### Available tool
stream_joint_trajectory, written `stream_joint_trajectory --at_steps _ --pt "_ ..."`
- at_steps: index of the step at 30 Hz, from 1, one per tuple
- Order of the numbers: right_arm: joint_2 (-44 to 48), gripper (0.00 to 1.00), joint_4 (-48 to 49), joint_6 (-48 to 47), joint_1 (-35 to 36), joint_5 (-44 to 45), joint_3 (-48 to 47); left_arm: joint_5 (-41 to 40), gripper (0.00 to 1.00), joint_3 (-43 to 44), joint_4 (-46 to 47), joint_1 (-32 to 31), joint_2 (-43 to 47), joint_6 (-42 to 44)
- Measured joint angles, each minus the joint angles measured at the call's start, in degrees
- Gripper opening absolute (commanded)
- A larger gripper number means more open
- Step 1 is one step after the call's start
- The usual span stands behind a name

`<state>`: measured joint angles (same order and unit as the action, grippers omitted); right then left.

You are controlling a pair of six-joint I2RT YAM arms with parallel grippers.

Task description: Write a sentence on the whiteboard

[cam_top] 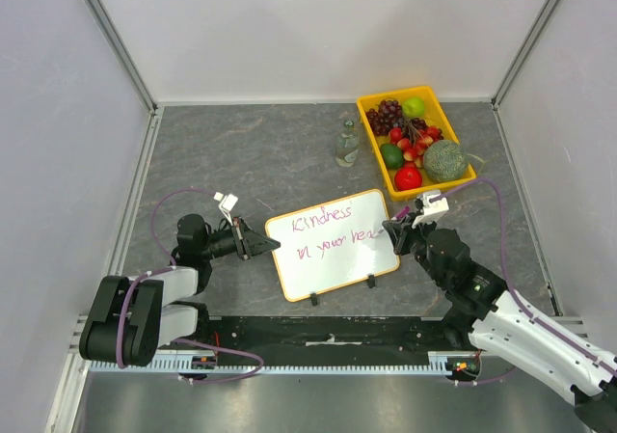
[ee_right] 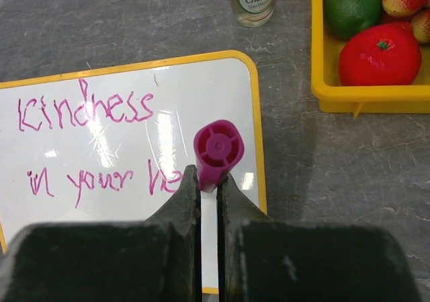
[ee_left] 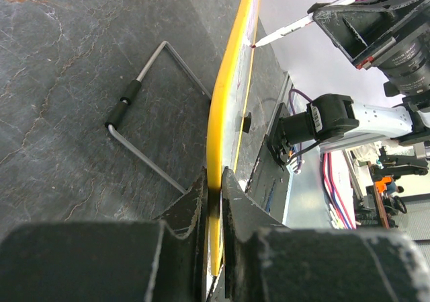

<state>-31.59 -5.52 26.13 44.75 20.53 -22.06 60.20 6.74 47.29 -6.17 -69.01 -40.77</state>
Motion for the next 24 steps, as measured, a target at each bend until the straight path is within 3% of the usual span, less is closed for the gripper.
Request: stream_joint_trajectory --at_steps 24 --pt "-5.9 0.00 2.1 -1.3 0.0 2.4 -3.5 0.0 0.02 0.0 0.0 0.0 0.0 0.0"
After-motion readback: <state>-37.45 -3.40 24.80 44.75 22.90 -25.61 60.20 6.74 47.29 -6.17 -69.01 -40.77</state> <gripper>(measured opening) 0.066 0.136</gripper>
